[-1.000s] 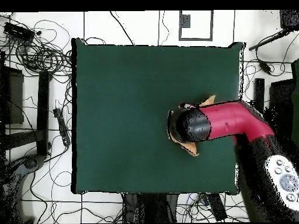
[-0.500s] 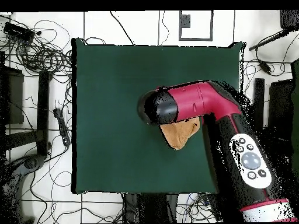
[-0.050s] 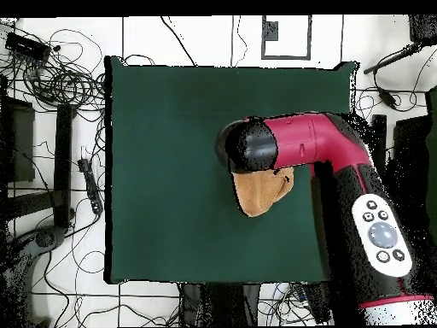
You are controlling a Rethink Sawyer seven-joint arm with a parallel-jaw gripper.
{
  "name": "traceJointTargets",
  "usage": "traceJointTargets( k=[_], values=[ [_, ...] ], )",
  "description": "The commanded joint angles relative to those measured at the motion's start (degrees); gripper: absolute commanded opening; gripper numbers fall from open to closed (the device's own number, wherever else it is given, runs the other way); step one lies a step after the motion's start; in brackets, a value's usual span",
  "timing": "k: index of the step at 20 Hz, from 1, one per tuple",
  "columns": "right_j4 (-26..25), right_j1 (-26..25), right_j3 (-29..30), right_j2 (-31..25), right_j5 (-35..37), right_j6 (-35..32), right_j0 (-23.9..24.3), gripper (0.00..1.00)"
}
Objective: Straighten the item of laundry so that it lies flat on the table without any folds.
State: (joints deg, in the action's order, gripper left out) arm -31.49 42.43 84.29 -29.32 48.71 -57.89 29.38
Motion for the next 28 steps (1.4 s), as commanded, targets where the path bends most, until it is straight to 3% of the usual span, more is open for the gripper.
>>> traceJointTargets(
  k=[1,6,13,20,28],
  values=[
    [4.21,-8.47,-11.14,3.63,6.23,-16.79,-6.32,0.00],
    [6.41,-12.56,-18.74,7.83,8.31,-22.52,-11.12,0.00],
    [7.62,-15.71,-22.01,11.01,7.00,-19.45,-14.42,0.00],
    [6.76,-16.30,-17.24,13.76,-1.94,-17.49,-15.17,0.00],
    [6.58,-14.49,-11.71,13.28,-6.65,-10.84,-12.27,0.00]
  ],
)
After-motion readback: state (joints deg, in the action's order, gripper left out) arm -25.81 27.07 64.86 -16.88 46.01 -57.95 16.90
